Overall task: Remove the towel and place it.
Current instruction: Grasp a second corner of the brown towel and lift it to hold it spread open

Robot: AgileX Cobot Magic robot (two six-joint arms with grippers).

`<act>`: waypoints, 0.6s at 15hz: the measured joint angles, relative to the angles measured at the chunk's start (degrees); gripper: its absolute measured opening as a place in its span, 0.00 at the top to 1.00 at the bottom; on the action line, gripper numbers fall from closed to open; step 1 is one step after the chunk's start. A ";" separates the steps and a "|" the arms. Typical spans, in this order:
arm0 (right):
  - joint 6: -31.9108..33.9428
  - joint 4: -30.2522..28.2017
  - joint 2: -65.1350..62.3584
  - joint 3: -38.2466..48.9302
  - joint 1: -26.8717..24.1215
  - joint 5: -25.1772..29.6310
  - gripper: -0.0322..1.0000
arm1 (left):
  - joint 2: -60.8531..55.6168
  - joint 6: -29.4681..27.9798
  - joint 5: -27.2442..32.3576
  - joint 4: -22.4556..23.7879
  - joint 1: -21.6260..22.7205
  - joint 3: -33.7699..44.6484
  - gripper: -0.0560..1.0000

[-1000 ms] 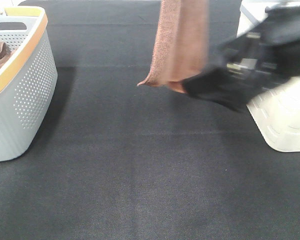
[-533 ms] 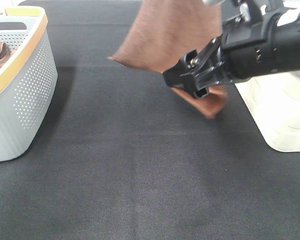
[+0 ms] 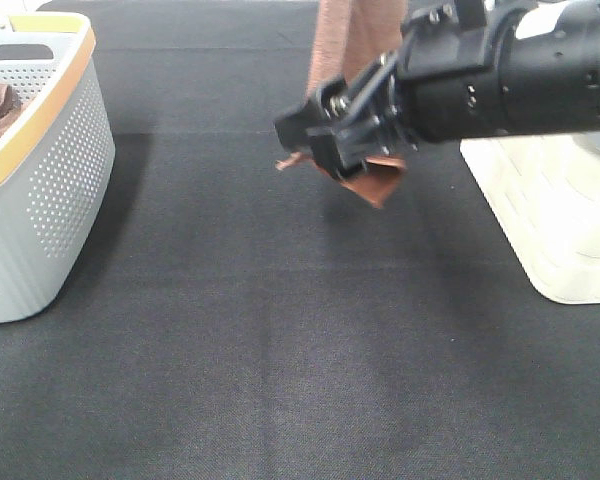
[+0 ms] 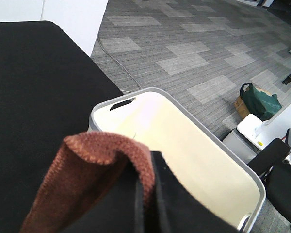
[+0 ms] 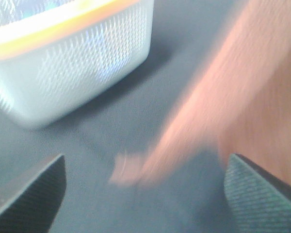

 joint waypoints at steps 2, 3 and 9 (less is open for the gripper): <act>1.78 1.09 1.49 -0.29 0.00 -3.84 0.10 | 0.00 0.00 -0.06 0.06 -0.29 0.00 0.95; 2.06 1.26 2.52 -0.57 0.00 -4.13 0.09 | 0.00 0.00 -0.06 0.06 -0.40 0.00 0.95; 4.58 1.43 11.00 -4.76 0.00 -4.41 0.09 | 0.00 0.00 -0.06 0.06 -0.46 0.00 0.95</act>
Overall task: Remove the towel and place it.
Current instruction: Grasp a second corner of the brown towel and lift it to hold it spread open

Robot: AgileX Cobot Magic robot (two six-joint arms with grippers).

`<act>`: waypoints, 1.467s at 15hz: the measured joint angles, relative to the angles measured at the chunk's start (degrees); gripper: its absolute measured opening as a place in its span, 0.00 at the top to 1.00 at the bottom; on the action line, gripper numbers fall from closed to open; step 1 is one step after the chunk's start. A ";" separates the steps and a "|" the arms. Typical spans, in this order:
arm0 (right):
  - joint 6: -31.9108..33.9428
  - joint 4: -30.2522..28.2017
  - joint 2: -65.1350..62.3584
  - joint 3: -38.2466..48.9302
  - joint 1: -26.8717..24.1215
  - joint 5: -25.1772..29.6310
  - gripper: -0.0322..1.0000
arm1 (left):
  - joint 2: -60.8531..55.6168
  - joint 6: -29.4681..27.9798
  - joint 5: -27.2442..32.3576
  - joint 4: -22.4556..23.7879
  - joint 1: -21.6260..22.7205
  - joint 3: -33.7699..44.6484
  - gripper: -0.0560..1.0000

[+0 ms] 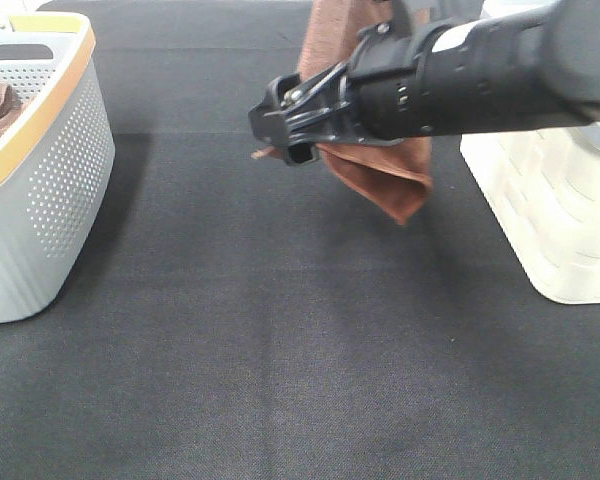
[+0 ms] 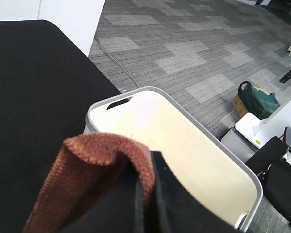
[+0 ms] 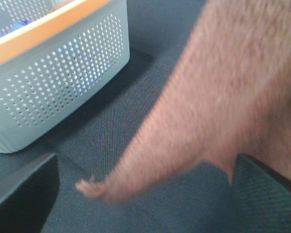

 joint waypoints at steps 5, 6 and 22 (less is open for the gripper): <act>0.80 3.04 4.81 -0.11 0.00 -4.64 0.09 | 0.00 0.00 0.06 0.11 0.00 0.00 0.95; 0.92 3.04 4.93 -0.11 0.00 -5.50 0.09 | 0.00 0.00 0.17 0.40 0.00 0.00 0.95; 0.17 7.39 4.93 -0.11 0.00 -12.49 0.81 | 0.00 0.00 2.69 2.01 0.00 0.00 0.95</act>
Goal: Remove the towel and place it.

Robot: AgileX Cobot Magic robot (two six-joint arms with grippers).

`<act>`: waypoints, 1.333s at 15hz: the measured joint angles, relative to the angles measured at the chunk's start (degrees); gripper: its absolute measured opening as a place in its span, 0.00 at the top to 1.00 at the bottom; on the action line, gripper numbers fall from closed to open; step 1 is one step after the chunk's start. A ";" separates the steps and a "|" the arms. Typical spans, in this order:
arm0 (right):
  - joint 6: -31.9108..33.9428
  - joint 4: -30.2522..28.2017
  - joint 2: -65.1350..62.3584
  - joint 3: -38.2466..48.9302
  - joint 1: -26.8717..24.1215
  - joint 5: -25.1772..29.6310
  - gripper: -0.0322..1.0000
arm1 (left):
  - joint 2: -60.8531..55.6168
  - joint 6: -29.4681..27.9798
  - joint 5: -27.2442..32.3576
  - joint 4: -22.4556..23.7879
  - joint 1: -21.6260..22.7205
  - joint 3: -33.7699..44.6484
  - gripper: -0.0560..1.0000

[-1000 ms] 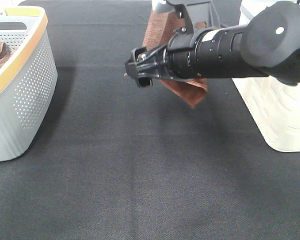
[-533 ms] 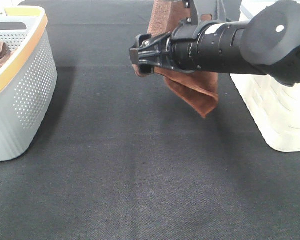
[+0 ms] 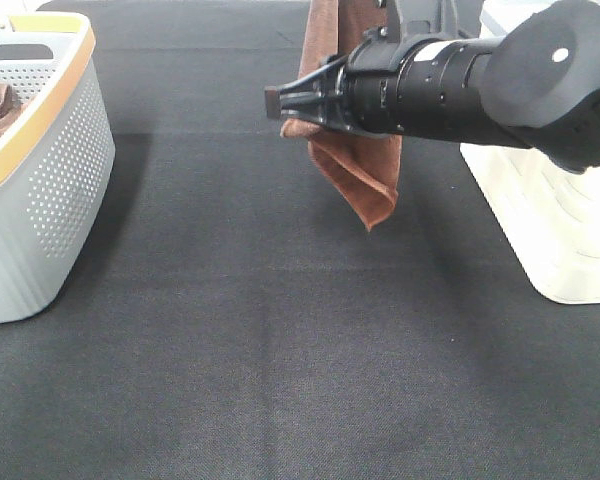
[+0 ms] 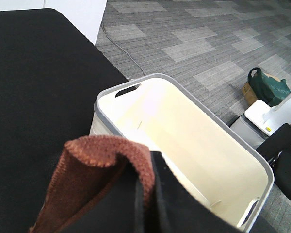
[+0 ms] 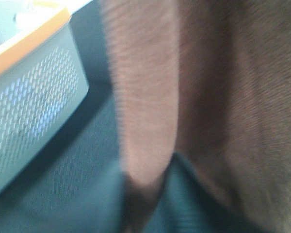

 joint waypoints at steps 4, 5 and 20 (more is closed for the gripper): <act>-2.69 0.00 -0.06 -0.06 0.00 6.47 0.97 | 0.00 -0.86 0.74 7.22 0.00 0.00 0.95; -3.32 0.00 -0.52 -0.06 0.00 9.40 0.97 | 0.00 -2.29 2.06 10.37 0.06 0.00 0.95; 12.15 -26.47 1.03 -27.33 -20.57 49.27 0.97 | 5.04 -4.47 16.84 24.69 10.49 0.00 0.95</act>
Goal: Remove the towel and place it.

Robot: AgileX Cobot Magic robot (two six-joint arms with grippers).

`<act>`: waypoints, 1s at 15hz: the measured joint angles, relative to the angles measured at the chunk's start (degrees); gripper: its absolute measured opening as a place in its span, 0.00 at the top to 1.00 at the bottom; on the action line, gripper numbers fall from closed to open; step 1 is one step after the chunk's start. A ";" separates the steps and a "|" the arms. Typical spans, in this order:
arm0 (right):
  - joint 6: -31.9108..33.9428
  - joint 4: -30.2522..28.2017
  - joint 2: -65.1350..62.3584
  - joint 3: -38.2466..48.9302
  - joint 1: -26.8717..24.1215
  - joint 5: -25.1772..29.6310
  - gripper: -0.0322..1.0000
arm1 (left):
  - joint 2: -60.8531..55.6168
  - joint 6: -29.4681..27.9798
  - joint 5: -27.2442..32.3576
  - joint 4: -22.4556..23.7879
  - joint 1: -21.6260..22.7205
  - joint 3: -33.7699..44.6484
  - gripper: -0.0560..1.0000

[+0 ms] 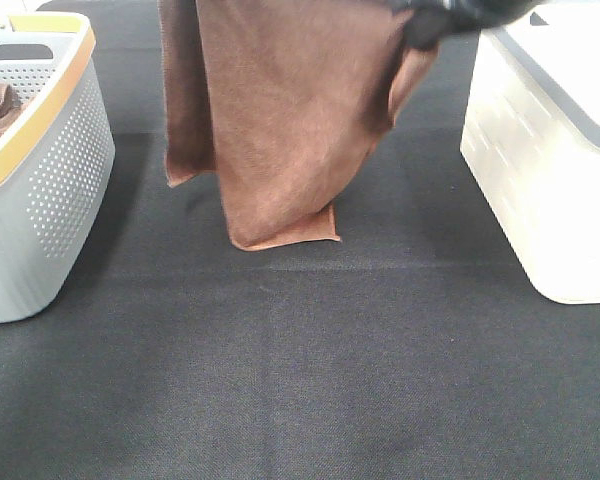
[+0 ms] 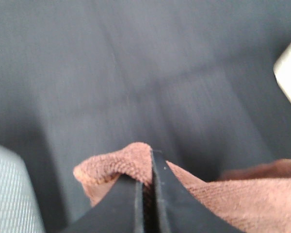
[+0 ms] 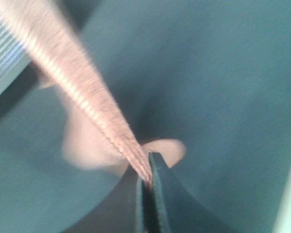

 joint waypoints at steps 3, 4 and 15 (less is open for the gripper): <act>1.03 -7.51 6.93 -10.08 -0.23 0.06 0.97 | 1.72 0.11 -10.89 0.97 1.20 0.00 0.95; 2.64 -10.49 9.05 -13.69 -0.23 -0.23 0.97 | 2.35 0.17 -14.95 2.58 1.20 0.00 0.95; 10.43 -29.79 21.43 -24.35 -0.17 -11.23 0.97 | 9.28 -3.95 -24.75 9.28 3.44 0.00 0.95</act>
